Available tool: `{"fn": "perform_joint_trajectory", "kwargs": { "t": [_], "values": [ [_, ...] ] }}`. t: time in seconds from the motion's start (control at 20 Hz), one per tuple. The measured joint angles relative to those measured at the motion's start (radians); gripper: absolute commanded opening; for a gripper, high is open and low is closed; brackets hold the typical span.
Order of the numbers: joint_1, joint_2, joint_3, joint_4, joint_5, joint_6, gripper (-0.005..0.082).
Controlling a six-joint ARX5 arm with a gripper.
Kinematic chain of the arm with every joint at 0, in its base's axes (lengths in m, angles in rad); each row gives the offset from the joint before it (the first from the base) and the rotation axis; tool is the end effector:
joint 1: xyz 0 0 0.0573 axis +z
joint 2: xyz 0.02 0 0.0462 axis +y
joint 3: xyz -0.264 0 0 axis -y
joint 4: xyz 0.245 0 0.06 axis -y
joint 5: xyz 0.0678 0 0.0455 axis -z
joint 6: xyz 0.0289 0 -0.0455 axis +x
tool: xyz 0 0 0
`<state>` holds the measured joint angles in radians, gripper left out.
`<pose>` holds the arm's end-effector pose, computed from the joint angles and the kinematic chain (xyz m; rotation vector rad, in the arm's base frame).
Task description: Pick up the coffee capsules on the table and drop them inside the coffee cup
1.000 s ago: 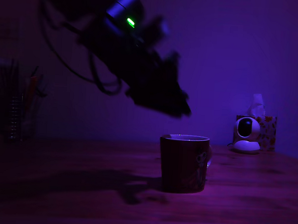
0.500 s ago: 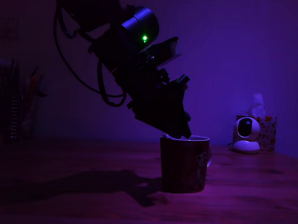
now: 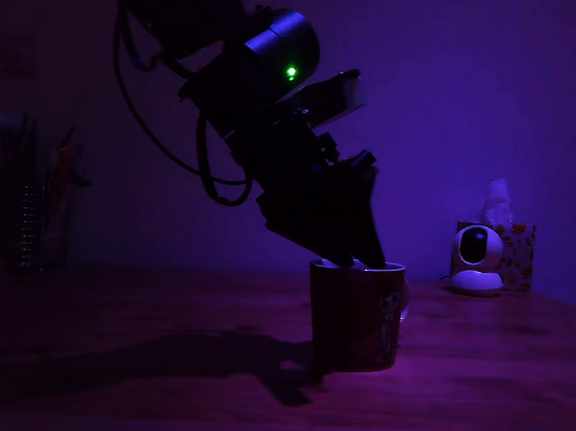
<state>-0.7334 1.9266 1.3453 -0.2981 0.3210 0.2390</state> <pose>0.2988 -0.2815 0.1932 0.3905 0.7807 -1.0898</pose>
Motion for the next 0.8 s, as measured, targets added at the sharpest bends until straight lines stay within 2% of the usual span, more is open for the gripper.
{"fn": "perform_joint_trajectory", "kwargs": {
  "t": [0.2,0.4,0.5,0.55,0.65,0.8],
  "values": [
    [0.000,0.000,0.003,-0.020,-0.003,0.000,0.0508],
    [0.000,0.000,0.009,-0.039,-0.003,0.000,0.0417],
    [0.000,0.000,0.025,-0.062,-0.005,0.001,0.0323],
    [0.000,0.000,0.038,-0.077,-0.005,0.002,0.0228],
    [0.000,0.000,0.071,-0.132,-0.005,0.018,-0.0036],
    [0.001,0.000,0.121,-0.196,-0.005,0.039,-0.0021]
  ]
}}
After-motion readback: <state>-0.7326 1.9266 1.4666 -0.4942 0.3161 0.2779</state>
